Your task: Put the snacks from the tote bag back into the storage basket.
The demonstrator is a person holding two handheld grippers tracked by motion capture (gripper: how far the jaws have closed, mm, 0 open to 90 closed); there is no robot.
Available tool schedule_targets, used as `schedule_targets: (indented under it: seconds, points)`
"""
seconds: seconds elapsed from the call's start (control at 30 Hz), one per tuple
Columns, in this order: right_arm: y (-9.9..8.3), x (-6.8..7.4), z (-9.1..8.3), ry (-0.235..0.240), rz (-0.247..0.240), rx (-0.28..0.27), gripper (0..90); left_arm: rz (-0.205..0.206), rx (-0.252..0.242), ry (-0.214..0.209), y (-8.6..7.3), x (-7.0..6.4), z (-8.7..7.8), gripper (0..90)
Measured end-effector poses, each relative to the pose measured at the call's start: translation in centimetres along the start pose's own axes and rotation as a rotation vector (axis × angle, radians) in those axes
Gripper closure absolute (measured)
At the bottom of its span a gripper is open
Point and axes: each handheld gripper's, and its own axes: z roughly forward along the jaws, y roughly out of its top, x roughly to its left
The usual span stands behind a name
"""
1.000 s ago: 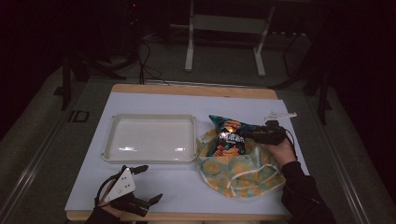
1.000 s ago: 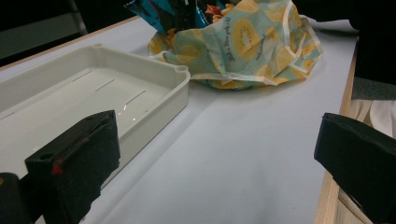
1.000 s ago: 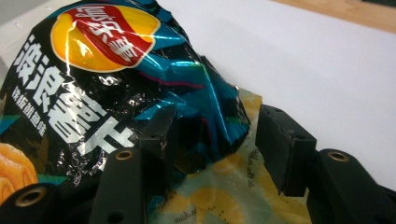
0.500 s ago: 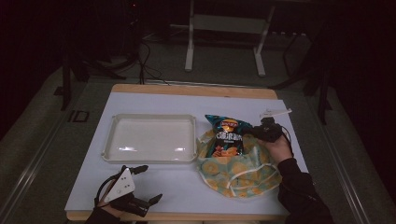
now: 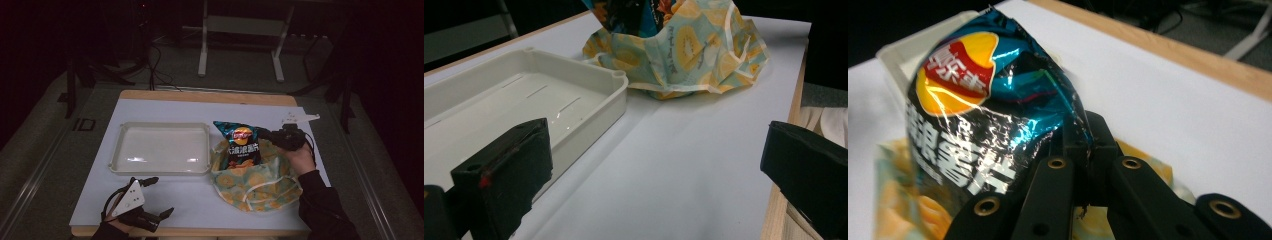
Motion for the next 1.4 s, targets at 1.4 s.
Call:
schedule_targets:
  seconds: [1.4]
  points:
    - [10.7,4.2,-5.0,-0.065,-0.068,-0.214,90.0,0.000,-0.007,0.001,0.0,0.0,-0.1,0.7]
